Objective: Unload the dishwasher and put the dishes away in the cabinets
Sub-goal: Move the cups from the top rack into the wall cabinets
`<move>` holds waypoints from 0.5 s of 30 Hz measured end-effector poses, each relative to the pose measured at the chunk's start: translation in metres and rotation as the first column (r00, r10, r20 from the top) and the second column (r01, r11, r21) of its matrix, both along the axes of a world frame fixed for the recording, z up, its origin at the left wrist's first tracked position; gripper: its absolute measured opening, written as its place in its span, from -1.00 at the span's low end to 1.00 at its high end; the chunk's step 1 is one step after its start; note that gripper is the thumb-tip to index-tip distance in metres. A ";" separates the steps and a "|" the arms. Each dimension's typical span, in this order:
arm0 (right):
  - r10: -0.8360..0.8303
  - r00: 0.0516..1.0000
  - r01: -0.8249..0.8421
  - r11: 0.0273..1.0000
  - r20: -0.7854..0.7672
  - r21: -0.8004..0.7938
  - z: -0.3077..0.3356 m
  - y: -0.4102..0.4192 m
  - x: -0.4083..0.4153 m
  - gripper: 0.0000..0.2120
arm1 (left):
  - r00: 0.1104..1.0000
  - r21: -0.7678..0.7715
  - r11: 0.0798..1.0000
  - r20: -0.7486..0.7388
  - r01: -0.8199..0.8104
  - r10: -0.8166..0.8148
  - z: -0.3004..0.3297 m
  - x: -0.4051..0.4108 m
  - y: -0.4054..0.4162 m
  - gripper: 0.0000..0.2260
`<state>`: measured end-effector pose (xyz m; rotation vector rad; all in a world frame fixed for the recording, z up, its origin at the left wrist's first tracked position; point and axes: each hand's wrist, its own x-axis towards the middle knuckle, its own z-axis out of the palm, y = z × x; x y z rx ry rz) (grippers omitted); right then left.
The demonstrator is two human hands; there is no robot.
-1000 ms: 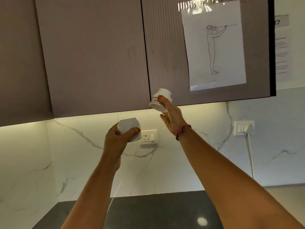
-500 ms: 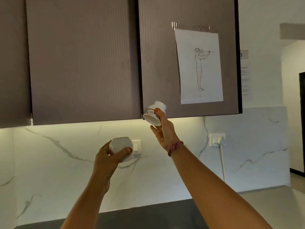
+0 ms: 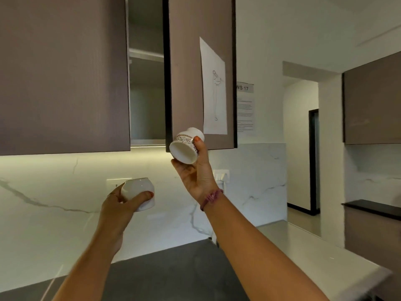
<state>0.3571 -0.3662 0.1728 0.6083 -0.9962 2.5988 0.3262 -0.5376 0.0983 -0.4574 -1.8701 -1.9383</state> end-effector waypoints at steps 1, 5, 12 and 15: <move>0.006 1.000 -0.006 0.999 -0.002 -0.038 0.000 0.005 0.010 -0.41 | 1.000 0.003 1.000 0.006 0.018 -0.018 -0.002 0.013 0.004 -0.47; -0.021 1.000 0.022 0.988 0.013 -0.153 0.007 0.021 0.050 -0.28 | 0.995 0.005 0.996 0.044 0.089 -0.089 -0.010 0.060 0.015 -0.42; -0.168 0.986 0.166 0.976 -0.003 -0.142 0.004 0.061 0.115 -0.57 | 0.979 0.031 0.982 0.076 0.188 -0.190 -0.016 0.109 0.026 -0.44; -0.267 0.964 0.266 0.955 0.009 -0.131 0.006 0.077 0.136 -0.54 | 0.970 0.061 0.972 0.075 0.226 -0.230 -0.012 0.117 0.037 -0.58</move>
